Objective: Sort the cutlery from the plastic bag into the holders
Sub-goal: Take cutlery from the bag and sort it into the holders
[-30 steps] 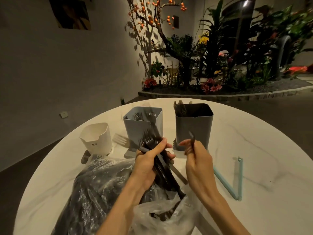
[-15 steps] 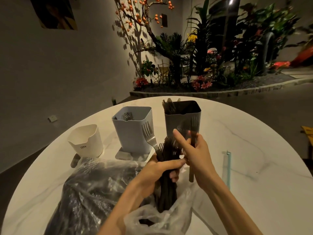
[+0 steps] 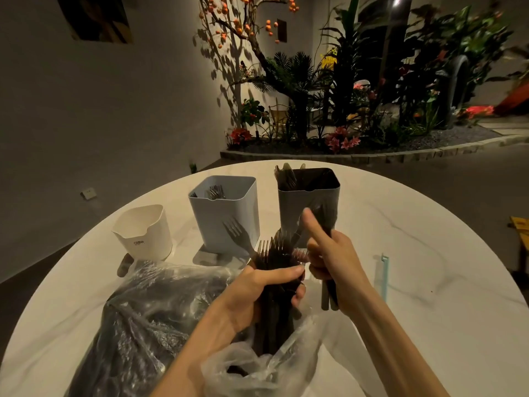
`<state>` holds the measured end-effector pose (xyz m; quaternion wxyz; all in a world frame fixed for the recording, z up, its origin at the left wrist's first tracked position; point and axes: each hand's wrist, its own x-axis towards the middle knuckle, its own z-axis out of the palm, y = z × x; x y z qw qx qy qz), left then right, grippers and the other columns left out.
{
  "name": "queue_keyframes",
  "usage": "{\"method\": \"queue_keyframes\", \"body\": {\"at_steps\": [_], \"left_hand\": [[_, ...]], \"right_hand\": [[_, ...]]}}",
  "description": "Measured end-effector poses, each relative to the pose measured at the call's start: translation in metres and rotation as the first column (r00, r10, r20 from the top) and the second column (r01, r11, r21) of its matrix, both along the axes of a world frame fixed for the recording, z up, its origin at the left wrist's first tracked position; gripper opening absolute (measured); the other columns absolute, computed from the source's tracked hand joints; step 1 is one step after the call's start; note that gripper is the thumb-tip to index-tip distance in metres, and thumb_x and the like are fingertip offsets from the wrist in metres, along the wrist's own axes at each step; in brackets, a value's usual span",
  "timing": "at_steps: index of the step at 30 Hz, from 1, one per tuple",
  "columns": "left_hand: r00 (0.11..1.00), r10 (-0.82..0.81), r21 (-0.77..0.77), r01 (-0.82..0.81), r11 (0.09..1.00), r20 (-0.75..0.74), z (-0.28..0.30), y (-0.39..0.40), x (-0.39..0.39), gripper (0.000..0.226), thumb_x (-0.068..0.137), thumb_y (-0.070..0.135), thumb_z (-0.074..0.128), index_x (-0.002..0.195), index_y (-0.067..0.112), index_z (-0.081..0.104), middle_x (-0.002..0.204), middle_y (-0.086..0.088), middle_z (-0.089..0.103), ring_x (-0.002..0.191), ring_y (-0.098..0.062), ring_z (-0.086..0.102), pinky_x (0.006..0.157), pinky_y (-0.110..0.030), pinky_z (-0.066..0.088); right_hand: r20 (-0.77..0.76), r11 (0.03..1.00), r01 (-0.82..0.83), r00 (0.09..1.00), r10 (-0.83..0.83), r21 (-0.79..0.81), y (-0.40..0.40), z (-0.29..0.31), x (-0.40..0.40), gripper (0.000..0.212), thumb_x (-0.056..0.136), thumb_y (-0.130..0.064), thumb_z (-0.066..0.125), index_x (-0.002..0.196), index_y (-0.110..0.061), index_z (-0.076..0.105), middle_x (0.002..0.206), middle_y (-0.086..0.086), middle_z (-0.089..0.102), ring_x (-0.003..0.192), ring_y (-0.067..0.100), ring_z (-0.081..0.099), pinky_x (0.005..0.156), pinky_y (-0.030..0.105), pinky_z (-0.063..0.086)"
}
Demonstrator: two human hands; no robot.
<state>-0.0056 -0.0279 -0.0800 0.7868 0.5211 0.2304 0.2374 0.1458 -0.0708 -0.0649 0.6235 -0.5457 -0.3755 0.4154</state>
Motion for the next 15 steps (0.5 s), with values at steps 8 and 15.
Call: {"method": "queue_keyframes", "body": {"at_steps": [8, 15], "left_hand": [[0.997, 0.053, -0.102, -0.047, 0.994, 0.050, -0.009, 0.004, 0.006, 0.022, 0.092, 0.007, 0.065, 0.112, -0.001, 0.063, 0.088, -0.014, 0.063, 0.062, -0.016, 0.052, 0.056, -0.023, 0.046], [0.974, 0.229, -0.017, -0.228, 0.973, 0.004, -0.007, 0.002, 0.017, 0.022, 0.094, 0.004, 0.063, 0.115, 0.002, 0.058, 0.066, -0.002, 0.049, 0.052, -0.010, 0.032, 0.044, -0.020, 0.029]], "right_hand": [[-0.583, 0.872, 0.437, 0.776, -0.242, 0.221, -0.014, 0.018, 0.037, 0.034, 0.103, -0.037, 0.049, 0.078, -0.015, 0.054, 0.058, -0.006, 0.037, 0.046, 0.005, 0.033, 0.041, 0.017, 0.032], [0.017, 0.982, 0.041, 0.999, -0.045, 0.185, -0.004, 0.007, 0.001, 0.031, 0.102, -0.037, 0.049, 0.088, -0.012, 0.061, 0.064, -0.005, 0.060, 0.059, 0.008, 0.058, 0.056, 0.021, 0.045]]}}
